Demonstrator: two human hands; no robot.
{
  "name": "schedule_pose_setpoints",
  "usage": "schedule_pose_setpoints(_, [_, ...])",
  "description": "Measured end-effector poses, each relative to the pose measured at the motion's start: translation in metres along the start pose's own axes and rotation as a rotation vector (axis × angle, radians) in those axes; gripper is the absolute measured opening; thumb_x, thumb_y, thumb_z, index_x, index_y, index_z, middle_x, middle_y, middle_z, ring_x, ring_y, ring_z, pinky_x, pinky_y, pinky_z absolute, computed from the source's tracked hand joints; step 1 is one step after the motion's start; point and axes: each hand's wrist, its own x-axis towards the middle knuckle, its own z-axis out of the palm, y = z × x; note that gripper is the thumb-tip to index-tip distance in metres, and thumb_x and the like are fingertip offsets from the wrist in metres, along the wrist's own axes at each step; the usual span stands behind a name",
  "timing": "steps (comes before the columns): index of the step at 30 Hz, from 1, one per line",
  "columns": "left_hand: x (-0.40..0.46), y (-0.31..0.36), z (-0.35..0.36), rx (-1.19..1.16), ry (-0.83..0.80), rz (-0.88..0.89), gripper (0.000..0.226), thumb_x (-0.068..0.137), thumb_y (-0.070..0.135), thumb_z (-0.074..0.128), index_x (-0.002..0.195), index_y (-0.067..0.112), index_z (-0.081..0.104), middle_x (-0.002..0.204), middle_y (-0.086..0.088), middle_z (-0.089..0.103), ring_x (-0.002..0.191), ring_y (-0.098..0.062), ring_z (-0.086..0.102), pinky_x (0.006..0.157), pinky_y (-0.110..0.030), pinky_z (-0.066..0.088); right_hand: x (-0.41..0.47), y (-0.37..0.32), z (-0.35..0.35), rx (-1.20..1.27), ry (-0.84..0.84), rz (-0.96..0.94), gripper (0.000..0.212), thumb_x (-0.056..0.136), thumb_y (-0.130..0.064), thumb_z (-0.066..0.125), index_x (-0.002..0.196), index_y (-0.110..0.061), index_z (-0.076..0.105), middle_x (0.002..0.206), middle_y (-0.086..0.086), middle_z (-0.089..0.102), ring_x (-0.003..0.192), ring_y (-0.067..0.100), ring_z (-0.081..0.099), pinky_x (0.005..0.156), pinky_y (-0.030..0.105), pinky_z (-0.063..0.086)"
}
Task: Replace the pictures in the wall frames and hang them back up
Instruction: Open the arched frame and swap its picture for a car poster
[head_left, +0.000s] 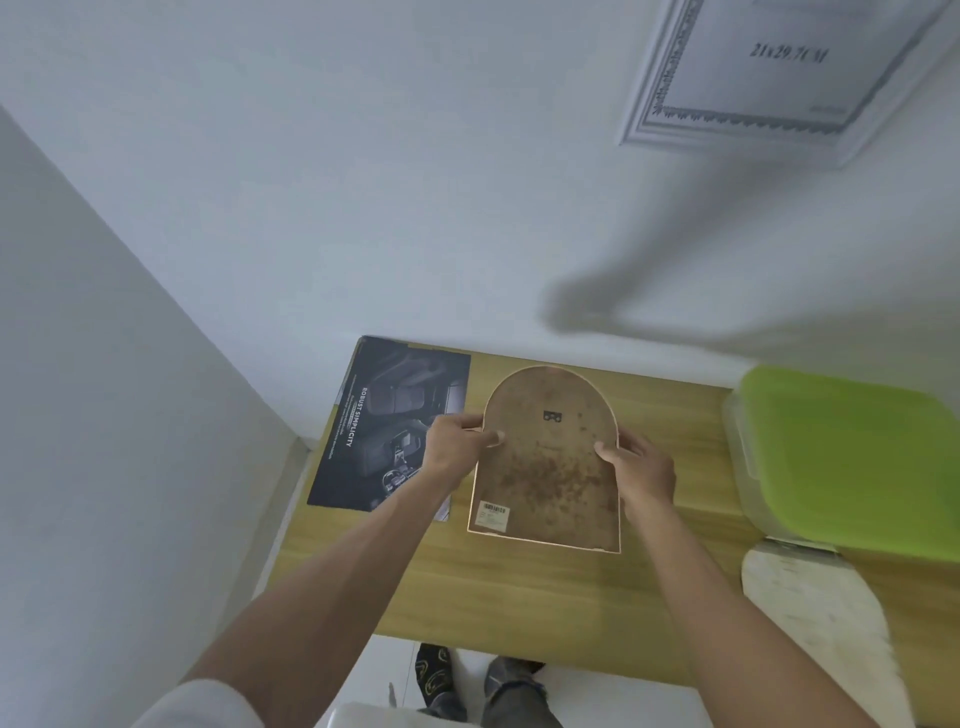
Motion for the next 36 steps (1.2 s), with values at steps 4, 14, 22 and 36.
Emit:
schedule_pose_setpoints(4, [-0.013, 0.017, -0.013, -0.058, -0.067, 0.083, 0.042, 0.074, 0.001, 0.079, 0.106, 0.027, 0.075, 0.083, 0.000, 0.077, 0.077, -0.016, 0.074, 0.074, -0.029, 0.058, -0.018, -0.023, 0.001, 0.014, 0.032, -0.100, 0.033, 0.074, -0.016, 0.079, 0.102, -0.032, 0.076, 0.104, -0.011, 0.072, 0.092, 0.013, 0.071, 0.089, 0.040, 0.057])
schedule_pose_setpoints(14, [-0.073, 0.070, -0.017, 0.016, 0.071, 0.447, 0.034, 0.072, 0.015, 0.077, 0.088, 0.044, 0.074, 0.065, 0.011, 0.071, 0.063, -0.011, 0.069, 0.079, -0.045, 0.059, -0.081, -0.110, 0.012, -0.321, -0.156, -0.430, 0.059, 0.089, -0.045, 0.063, 0.141, -0.023, 0.051, 0.143, -0.003, 0.054, 0.128, 0.022, 0.053, 0.101, 0.037, 0.046])
schedule_pose_setpoints(22, [-0.145, 0.090, 0.030, 0.342, 0.301, 0.700, 0.016, 0.083, 0.042, 0.063, 0.099, 0.042, 0.064, 0.082, 0.016, 0.069, 0.070, -0.002, 0.064, 0.064, -0.034, 0.055, -0.124, -0.168, -0.004, -0.073, -0.231, -0.493, 0.033, 0.074, -0.043, 0.070, 0.101, -0.025, 0.062, 0.095, -0.006, 0.071, 0.091, 0.020, 0.070, 0.084, 0.044, 0.058])
schedule_pose_setpoints(36, [-0.152, 0.150, -0.026, 0.502, 0.463, 0.870, 0.064, 0.095, 0.039, 0.057, 0.151, 0.019, 0.031, 0.146, -0.007, 0.036, 0.132, -0.026, 0.041, 0.105, -0.045, 0.043, -0.153, -0.218, -0.083, 0.153, -0.246, -0.619, 0.022, 0.089, -0.016, 0.064, 0.107, -0.022, 0.075, 0.096, 0.005, 0.073, 0.086, 0.029, 0.068, 0.077, 0.049, 0.060])
